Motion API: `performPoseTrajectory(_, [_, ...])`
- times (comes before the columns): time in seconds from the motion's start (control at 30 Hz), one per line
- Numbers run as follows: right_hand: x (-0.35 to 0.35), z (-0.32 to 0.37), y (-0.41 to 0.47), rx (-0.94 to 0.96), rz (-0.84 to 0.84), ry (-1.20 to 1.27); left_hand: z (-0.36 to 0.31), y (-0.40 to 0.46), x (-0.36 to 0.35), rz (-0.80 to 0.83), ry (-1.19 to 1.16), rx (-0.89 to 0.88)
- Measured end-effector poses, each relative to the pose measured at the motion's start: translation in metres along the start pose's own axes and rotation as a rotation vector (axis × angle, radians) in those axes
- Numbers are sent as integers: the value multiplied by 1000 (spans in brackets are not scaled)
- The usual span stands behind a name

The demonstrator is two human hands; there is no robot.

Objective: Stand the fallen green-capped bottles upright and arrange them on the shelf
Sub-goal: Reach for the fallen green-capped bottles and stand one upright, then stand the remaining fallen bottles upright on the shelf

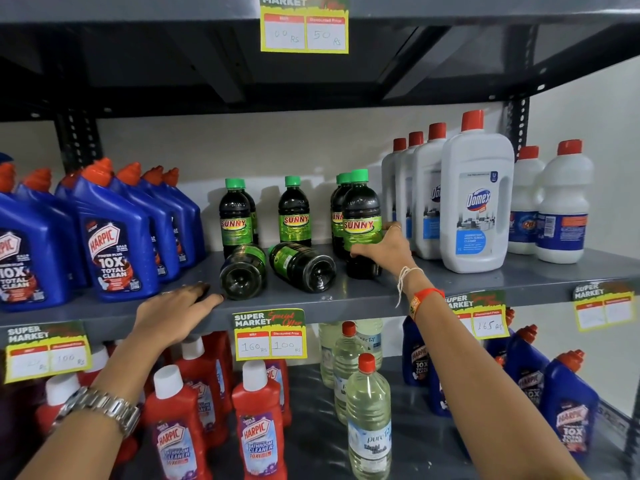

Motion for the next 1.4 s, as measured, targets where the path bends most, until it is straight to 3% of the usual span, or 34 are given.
performPoseTrajectory(0.4, [-5, -2, 0, -32, 98, 153, 4, 1, -1, -8, -45, 18])
performPoseTrajectory(0.5, [8, 16, -9, 99, -135, 131, 2, 4, -5, -22, -13, -5])
performPoseTrajectory(0.6, [26, 60, -37, 364, -417, 179, 8, 6, -5, -42, -97, 55])
performPoseTrajectory(0.67, [15, 90, -47, 494, -333, 167, 9, 7, -4, -63, -130, 64])
performPoseTrajectory(0.77, [-37, 119, -56, 586, 37, -193, 7, 5, -5, -30, -118, 35])
performPoseTrajectory(0.87, [-83, 116, -61, 510, 344, -577, 8, 5, -6, -26, -71, 18])
performPoseTrajectory(0.93, [-101, 108, -60, 415, 455, -721, 8, 7, -8, -37, -60, 11])
performPoseTrajectory(1.2, [-111, 101, -47, 321, 342, -946, 11, 9, -6, -91, -94, 21])
performPoseTrajectory(1.4, [-86, 107, -50, 300, 102, -695, 9, 11, -8, -97, -58, -14])
Point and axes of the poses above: each hand's wrist, its own y-axis towards the middle knuckle, its own x-axis out of the back of the hand, z = x × y, the point moved 8 cm from there along y, towards the middle knuckle, and after that the axes turned 5 degrees about -z, right-handed, at the moved point
